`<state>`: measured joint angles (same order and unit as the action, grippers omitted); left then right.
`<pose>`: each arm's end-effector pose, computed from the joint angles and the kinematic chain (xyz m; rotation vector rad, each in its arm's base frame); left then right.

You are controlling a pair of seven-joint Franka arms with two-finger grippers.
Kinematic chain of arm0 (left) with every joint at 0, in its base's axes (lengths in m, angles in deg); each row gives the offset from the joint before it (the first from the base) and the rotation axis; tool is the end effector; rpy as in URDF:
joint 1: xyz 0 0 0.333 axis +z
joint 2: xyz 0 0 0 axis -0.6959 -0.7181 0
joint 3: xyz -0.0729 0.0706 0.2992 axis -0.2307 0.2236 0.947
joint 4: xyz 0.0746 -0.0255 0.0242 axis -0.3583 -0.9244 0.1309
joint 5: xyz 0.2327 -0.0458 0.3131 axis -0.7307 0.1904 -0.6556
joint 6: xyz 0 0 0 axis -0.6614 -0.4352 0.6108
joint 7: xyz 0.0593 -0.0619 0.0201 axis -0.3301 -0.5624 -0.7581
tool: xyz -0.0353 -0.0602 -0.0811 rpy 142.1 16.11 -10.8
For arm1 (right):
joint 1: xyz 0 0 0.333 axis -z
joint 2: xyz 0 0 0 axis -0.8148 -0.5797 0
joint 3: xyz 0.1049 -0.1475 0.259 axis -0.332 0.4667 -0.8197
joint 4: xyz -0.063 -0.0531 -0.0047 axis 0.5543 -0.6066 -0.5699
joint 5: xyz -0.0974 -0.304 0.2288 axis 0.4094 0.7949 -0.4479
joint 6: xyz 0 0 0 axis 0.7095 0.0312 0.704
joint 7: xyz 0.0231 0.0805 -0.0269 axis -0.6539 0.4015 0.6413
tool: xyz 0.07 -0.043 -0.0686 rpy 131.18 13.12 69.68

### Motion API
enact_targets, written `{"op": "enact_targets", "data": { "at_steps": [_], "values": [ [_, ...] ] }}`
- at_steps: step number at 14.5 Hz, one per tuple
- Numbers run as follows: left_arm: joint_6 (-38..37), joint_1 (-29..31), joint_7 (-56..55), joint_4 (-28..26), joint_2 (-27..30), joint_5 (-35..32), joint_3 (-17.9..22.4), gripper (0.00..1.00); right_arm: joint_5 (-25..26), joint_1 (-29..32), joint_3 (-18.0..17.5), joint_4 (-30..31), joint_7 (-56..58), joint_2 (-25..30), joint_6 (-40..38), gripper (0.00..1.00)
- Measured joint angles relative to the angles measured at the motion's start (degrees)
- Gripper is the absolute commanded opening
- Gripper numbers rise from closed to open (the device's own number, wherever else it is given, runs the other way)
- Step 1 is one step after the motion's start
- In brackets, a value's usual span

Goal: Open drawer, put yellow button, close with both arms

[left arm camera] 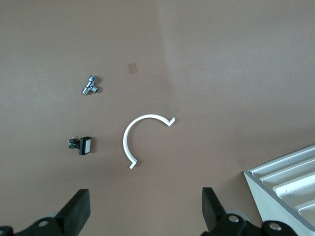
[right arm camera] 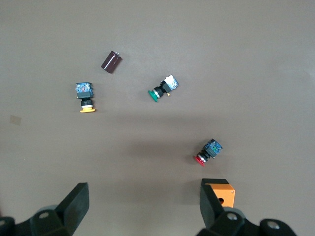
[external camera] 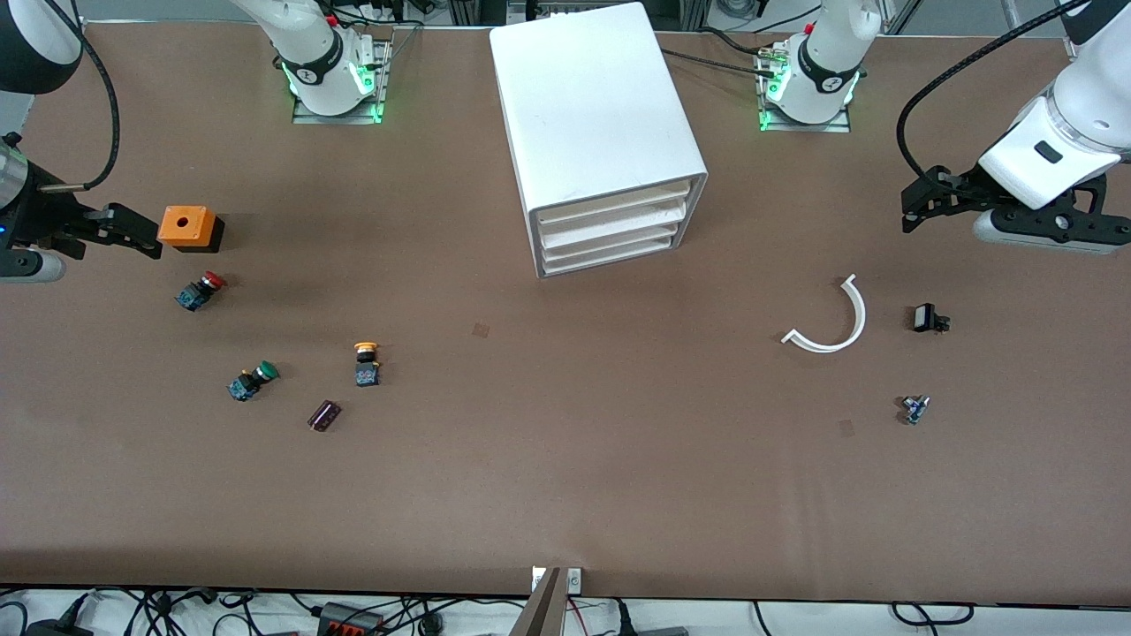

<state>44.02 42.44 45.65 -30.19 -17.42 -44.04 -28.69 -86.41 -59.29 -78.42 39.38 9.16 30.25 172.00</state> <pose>0.5497 -0.0611 0.5949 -3.1346 0.1719 -0.0055 0.5844 -0.0128 0.5671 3.0978 0.0553 -0.0399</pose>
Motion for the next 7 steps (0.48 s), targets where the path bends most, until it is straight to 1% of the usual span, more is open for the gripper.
{"op": "enact_targets", "data": {
  "at_steps": [7],
  "values": [
    [0.0,0.0,0.0,0.0,0.0,0.0,0.0,1.0,0.0,-0.1,-0.2,0.1,0.0,-0.5,0.4,1.0]
  ]
}}
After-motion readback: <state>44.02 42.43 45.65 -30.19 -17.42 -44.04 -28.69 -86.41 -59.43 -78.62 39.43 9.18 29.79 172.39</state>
